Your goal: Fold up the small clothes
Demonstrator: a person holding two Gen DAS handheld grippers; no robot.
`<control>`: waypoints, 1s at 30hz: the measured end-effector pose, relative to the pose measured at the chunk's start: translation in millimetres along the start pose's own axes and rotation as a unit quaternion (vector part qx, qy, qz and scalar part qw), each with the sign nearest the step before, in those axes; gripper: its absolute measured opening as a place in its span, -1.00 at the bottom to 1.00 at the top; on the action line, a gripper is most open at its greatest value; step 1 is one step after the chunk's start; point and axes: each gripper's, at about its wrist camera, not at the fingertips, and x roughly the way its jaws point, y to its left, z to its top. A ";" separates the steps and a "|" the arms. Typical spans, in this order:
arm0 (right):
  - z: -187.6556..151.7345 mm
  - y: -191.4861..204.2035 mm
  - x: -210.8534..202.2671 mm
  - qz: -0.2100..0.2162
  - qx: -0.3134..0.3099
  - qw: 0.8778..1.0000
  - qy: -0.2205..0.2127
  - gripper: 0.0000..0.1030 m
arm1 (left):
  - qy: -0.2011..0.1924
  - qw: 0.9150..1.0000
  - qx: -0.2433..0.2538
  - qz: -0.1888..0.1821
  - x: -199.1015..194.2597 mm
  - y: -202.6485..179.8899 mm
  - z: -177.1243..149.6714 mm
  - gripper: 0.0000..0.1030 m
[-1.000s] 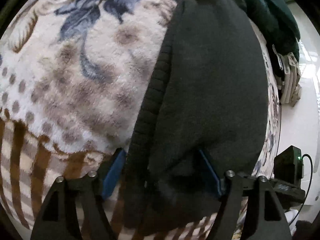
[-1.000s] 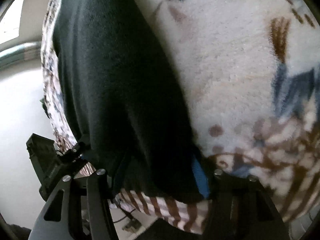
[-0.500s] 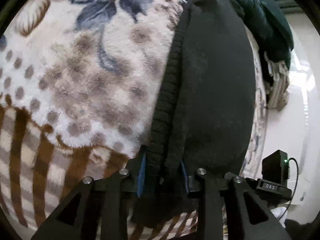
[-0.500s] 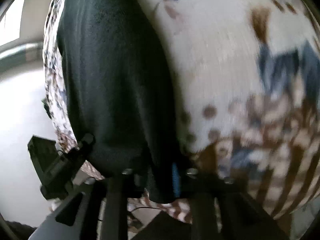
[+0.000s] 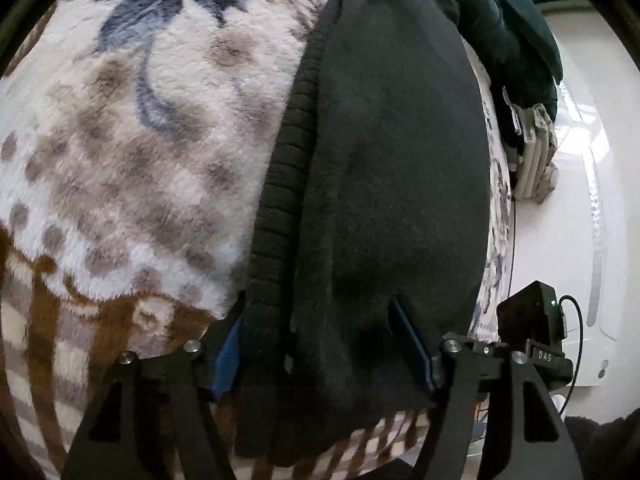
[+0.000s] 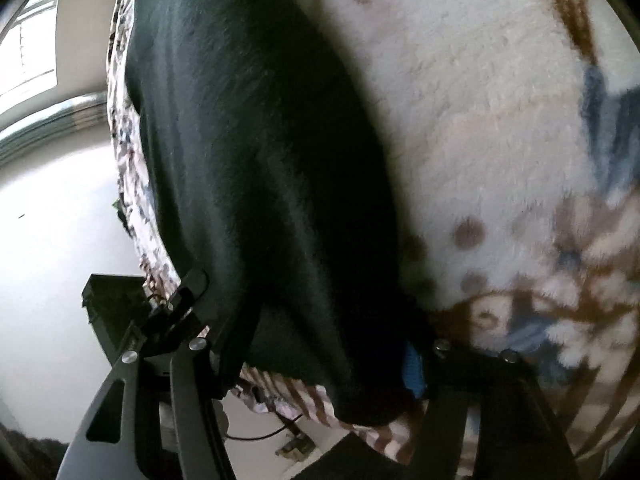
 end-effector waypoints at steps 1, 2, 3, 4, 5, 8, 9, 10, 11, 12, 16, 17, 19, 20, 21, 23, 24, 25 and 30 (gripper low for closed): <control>-2.6 -4.5 -4.4 0.001 -0.002 1.000 0.005 0.27 | 0.007 1.000 0.003 0.012 -1.0 -0.2 -1.6 0.25; -3.3 -3.6 -4.7 0.001 -0.006 1.000 0.009 0.27 | 0.010 0.999 0.005 0.032 -2.1 -3.8 -2.8 0.24; -4.9 -4.6 -5.7 -0.003 -0.006 1.000 0.010 0.27 | 0.007 0.999 0.003 0.044 -10.3 -5.4 -6.1 0.24; -6.8 -5.9 -7.8 -0.003 0.001 1.000 0.011 0.27 | -0.003 0.998 0.009 0.056 -19.3 -11.9 -10.3 0.24; -7.9 -10.6 -10.3 -0.002 0.005 1.000 0.010 0.27 | -0.010 0.997 0.020 0.078 -27.1 -18.6 -14.4 0.24; -10.5 -9.1 -19.3 -0.015 0.006 1.000 -0.006 0.26 | -0.030 0.992 0.038 0.114 -47.3 -31.7 -27.8 0.24; -11.7 -6.7 -23.1 -0.020 0.003 1.000 -0.015 0.26 | -0.030 0.992 0.039 0.114 -47.8 -32.7 -29.4 0.24; -12.7 -4.1 -26.2 -0.026 0.000 0.999 -0.024 0.26 | -0.029 0.990 0.042 0.128 -45.7 -34.9 -30.2 0.24; -15.3 -2.0 -28.0 -0.029 -0.003 0.999 -0.029 0.26 | -0.030 0.989 0.046 0.140 -43.5 -35.2 -29.9 0.19; -15.8 0.6 -30.3 -0.037 -0.009 0.999 -0.036 0.26 | -0.032 0.988 0.048 0.143 -41.0 -35.9 -29.4 -0.17; -15.4 1.5 -33.4 -0.061 -0.018 0.997 -0.042 0.26 | -0.029 0.990 0.041 0.128 -26.7 -40.6 -25.0 -0.95; -15.9 3.0 -30.2 -0.064 -0.019 0.997 -0.042 0.25 | -0.034 0.990 0.036 0.129 -26.8 -45.1 -25.3 -0.96; -15.4 6.6 -24.1 -0.071 -0.021 0.996 -0.045 0.23 | -0.049 0.991 0.022 0.120 -40.7 -45.4 -26.0 -0.96; -15.5 5.7 -23.3 -0.074 -0.020 0.996 -0.046 0.22 | -0.058 0.992 0.012 0.115 -48.7 -48.6 -24.2 -0.96; -15.8 5.1 -23.5 -0.074 -0.017 0.996 -0.048 0.21 | -0.063 0.992 0.005 0.111 -57.6 -47.1 -23.9 -0.96; -14.6 6.8 -21.1 -0.069 -0.010 0.996 -0.051 0.21 | -0.062 0.992 -0.012 0.112 -71.0 -37.4 -21.0 -0.96; -13.5 7.1 -21.1 -0.068 -0.011 0.996 -0.051 0.21 | -0.059 0.991 -0.016 0.117 -70.0 -32.5 -17.1 -0.96; -13.0 8.3 -20.6 -0.069 -0.012 0.996 -0.049 0.21 | -0.059 0.990 -0.017 0.128 -68.4 -25.3 -14.9 -0.96; -8.2 11.5 -11.9 -0.075 -0.005 0.996 -0.037 0.21 | -0.012 0.993 -0.041 0.111 -43.1 1.6 -6.8 -0.84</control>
